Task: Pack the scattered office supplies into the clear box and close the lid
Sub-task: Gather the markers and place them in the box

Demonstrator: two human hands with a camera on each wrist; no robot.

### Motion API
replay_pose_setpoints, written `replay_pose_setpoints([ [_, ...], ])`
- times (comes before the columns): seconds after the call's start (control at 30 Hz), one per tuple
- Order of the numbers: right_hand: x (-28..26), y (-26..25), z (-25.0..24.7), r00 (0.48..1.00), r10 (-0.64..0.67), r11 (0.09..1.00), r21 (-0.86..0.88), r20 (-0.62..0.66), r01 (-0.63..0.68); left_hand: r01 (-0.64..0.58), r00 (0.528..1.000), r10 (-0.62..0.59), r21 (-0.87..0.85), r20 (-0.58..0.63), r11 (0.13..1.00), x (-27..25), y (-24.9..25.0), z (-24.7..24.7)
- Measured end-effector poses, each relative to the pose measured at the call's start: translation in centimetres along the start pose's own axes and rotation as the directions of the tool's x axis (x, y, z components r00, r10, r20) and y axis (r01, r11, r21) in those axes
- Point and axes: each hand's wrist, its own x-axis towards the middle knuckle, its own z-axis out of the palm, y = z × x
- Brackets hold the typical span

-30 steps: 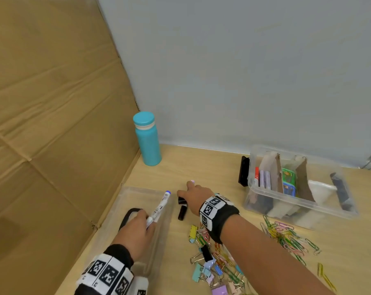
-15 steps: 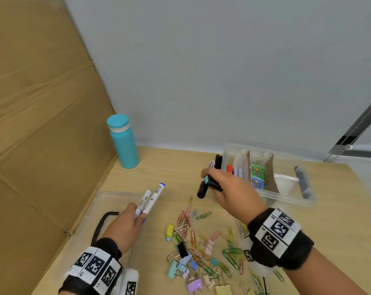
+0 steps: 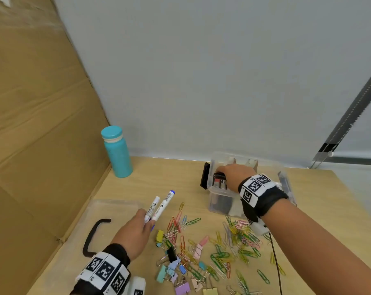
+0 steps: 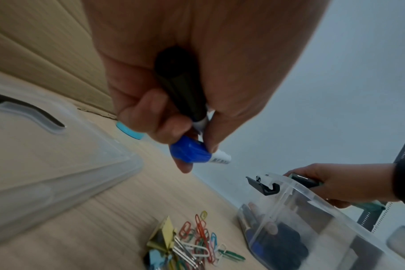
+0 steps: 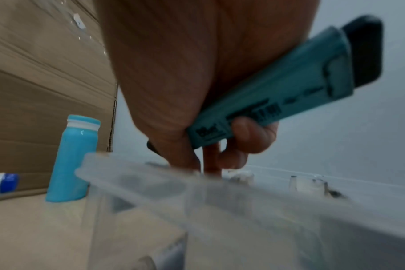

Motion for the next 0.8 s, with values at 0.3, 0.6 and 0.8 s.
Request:
replay_pose_setpoints([
  [0.3,-4.5,1.9,-3.1,0.827,-0.006,0.955,0.241,-0.562,0.17,0.031,1.0,-0.031,-0.006,0.003,1.0,-0.3,-0.3,0.6],
  [0.6,-3.3,1.7,1.5,0.878,0.047,0.863,0.462,-0.476,0.204,0.004,0.999,-0.004,0.018,0.039,1.0,-0.6,1.2,1.1],
  [0.8,-1.8,0.1,2.9,0.955,0.022,0.947,0.311,-0.295,0.075,-0.022,0.999,0.02,0.052,0.045,0.998,-1.2,1.5,1.1],
])
